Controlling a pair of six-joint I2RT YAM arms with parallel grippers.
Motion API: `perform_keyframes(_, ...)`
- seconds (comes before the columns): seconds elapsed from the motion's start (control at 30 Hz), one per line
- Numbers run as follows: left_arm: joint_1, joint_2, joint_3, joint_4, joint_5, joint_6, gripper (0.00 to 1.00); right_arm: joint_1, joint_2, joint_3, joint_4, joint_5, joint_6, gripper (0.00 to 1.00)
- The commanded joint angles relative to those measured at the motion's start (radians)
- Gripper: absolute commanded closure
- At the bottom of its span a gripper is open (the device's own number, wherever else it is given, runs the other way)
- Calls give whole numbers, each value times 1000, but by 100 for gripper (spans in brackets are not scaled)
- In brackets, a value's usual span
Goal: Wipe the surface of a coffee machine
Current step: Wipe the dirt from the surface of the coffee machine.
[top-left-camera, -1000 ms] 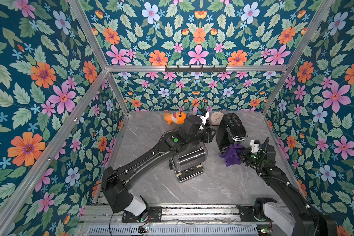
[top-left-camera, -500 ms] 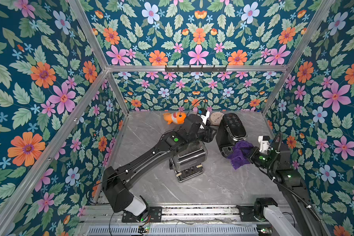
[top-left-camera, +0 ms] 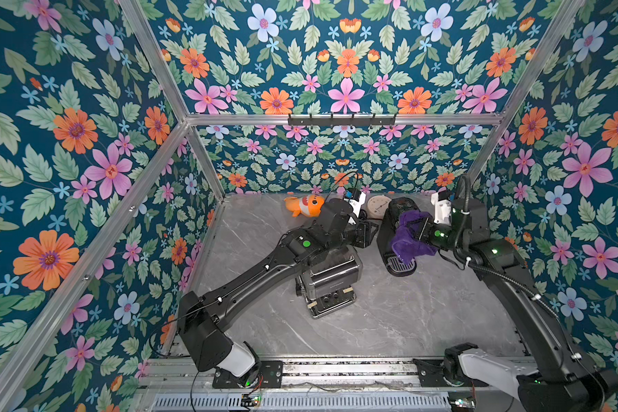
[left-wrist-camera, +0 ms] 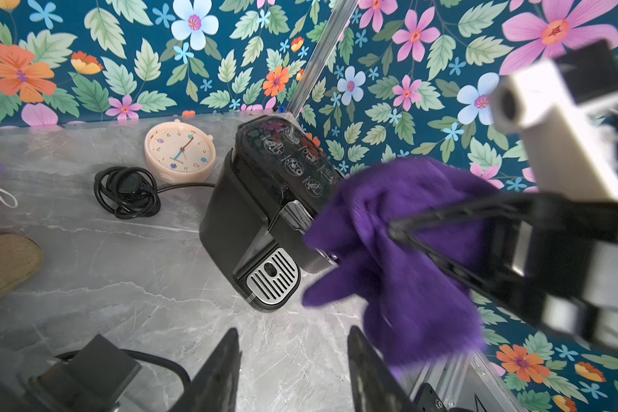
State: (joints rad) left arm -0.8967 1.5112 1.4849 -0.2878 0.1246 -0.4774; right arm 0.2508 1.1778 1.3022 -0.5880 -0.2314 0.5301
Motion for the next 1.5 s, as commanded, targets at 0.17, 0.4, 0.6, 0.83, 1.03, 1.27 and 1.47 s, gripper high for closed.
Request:
perform_keyframes(0.17, 2, -22, 16, -29, -40, 39, 50, -53, 279, 195, 64, 32, -54, 100)
perform_keyframes(0.4, 2, -31, 27, -38, -55, 49, 49, -68, 538, 430, 6, -33, -69, 100)
perform_keyframes(0.6, 2, -39, 1, -31, -56, 46, 50, -5, 544, 423, -61, -58, -135, 100)
perform_keyframes(0.83, 2, -39, -6, -21, -50, 47, 50, 72, 425, 259, -100, 7, -229, 100)
perform_keyframes(1.03, 2, -41, -24, -6, -42, 36, 50, 98, 384, 161, -125, 61, -291, 100)
perform_keyframes(1.27, 2, -49, -46, 5, -40, 23, 50, 165, 378, 121, -146, 98, -343, 100)
perform_keyframes(1.47, 2, -61, -62, 4, -46, 23, 50, 202, 359, 91, -180, 143, -352, 100)
